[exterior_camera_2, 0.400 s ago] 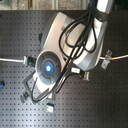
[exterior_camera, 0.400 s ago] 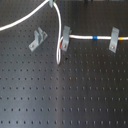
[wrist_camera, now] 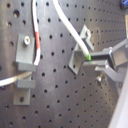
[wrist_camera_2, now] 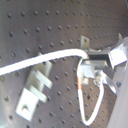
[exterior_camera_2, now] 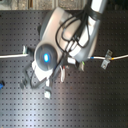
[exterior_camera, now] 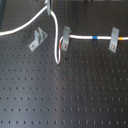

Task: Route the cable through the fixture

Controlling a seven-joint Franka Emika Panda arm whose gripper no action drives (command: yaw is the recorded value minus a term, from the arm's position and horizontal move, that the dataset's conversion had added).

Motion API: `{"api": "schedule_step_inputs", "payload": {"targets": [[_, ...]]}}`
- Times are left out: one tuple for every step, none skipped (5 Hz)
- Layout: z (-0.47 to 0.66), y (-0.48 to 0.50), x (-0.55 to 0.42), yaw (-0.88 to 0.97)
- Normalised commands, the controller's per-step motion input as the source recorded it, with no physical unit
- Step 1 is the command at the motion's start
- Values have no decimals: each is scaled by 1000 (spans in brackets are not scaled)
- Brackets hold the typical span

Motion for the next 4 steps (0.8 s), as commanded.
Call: {"api": "schedule_step_inputs", "payload": {"targets": [[434, -21, -507, 220], [57, 306, -348, 0], [-2, 376, -215, -297], [91, 305, -150, 0]]}}
